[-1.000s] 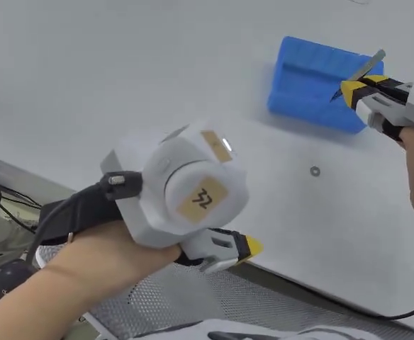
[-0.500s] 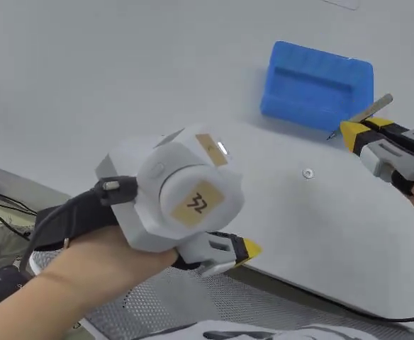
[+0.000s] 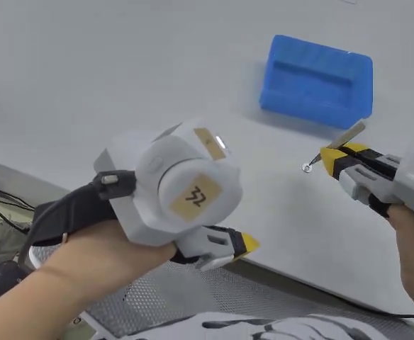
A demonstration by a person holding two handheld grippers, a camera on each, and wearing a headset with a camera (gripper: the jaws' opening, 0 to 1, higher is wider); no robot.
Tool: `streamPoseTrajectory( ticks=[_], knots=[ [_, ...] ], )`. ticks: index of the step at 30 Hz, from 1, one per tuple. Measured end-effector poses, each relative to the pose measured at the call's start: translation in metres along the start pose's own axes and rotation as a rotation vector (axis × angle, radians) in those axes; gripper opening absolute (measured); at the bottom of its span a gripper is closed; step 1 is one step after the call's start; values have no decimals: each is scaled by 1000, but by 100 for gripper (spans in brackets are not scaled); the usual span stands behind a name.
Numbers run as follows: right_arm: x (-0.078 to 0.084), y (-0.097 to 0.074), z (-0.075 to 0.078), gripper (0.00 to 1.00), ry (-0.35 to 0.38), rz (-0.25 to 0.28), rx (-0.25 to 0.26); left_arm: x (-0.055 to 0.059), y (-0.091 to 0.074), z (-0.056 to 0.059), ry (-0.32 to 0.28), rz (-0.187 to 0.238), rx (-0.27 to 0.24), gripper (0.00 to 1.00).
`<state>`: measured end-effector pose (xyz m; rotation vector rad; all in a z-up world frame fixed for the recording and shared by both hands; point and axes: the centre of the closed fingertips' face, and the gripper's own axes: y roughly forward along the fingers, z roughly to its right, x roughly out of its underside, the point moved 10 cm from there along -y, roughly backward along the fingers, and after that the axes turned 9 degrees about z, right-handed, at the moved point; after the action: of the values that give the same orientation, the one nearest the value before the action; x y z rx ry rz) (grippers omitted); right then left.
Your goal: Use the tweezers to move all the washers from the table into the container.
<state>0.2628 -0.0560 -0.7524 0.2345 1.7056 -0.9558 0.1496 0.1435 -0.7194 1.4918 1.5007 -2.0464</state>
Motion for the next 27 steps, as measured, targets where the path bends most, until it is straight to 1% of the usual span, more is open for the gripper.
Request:
streamPoseTrajectory(
  ticks=[5, 6, 7, 8, 9, 13, 14, 16, 17, 22, 27],
  knots=[
    [2, 2, 3, 4, -6, -7, 7, 2, 0, 1, 0, -4, 0, 99],
    [3, 3, 3, 4, -8, -10, 10, 2, 0, 1, -3, 0, -1, 99],
    [3, 1, 1, 4, -35, -16, 19, 1, -1, 1, -10, 6, 2, 99],
    [2, 1, 0, 4, -56, 3, 20, 1, -1, 1, -13, 7, 1, 99],
    [2, 0, -2, 4, -54, -2, 18, 0, -1, 1, -12, 7, 1, 99],
    [0, -1, -4, 4, -36, 6, 21, 1, 0, 1, -6, 3, 3, 99],
    [-2, -1, -3, 4, -12, 1, 25, 0, 1, 1, -4, 2, 4, 99],
    [-2, -1, -3, 4, 27, 11, 24, 0, 0, 1, -2, 2, 4, 99],
    [-1, -1, -2, 4, 34, 13, 30, 0, 0, 1, -5, 2, 5, 99],
    [-2, -1, -2, 4, 35, 14, 28, 1, 0, 0, 0, -6, 6, 99],
    [-2, 0, -1, 4, 38, 21, 34, 0, 0, 0, -1, -2, 7, 99]
  ],
)
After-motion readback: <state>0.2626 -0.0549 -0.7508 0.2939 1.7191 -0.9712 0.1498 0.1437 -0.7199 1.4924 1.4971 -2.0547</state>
